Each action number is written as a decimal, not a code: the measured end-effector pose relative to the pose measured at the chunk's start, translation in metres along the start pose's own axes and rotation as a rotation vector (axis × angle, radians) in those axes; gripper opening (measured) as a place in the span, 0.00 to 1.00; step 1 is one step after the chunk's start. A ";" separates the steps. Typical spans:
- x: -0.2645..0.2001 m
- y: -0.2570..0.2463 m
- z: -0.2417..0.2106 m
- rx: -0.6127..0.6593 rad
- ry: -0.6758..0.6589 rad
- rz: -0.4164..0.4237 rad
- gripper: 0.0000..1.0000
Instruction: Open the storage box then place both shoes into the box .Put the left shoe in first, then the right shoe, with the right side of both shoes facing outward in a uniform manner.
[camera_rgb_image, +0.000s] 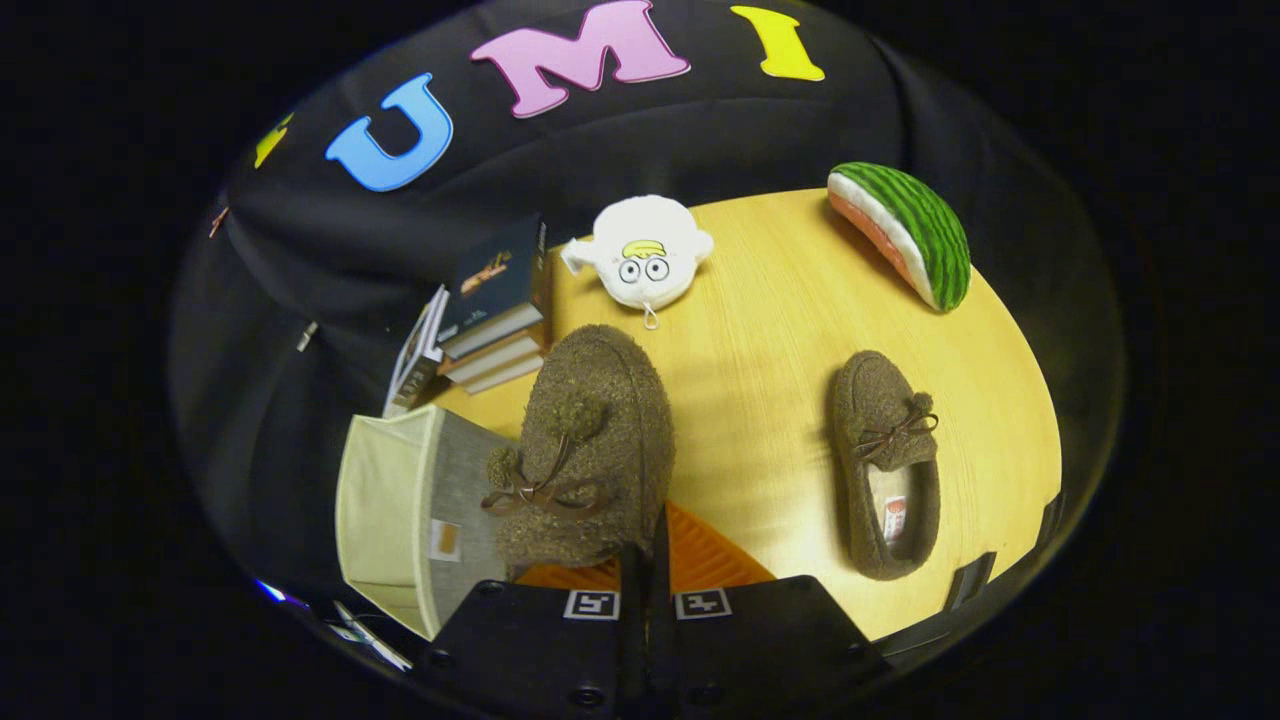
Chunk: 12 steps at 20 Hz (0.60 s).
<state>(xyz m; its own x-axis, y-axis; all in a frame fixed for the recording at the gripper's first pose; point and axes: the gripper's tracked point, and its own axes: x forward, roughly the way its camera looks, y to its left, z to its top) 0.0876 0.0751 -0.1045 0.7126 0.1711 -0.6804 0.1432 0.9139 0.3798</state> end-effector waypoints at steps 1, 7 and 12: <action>-0.011 0.018 0.011 0.026 -0.016 0.030 0.05; -0.034 0.139 0.012 0.147 -0.014 0.199 0.05; -0.008 0.206 -0.030 0.095 0.054 0.239 0.05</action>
<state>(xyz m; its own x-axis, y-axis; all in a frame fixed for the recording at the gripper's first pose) 0.0913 0.2731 -0.0394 0.6965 0.3999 -0.5958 0.0410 0.8069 0.5893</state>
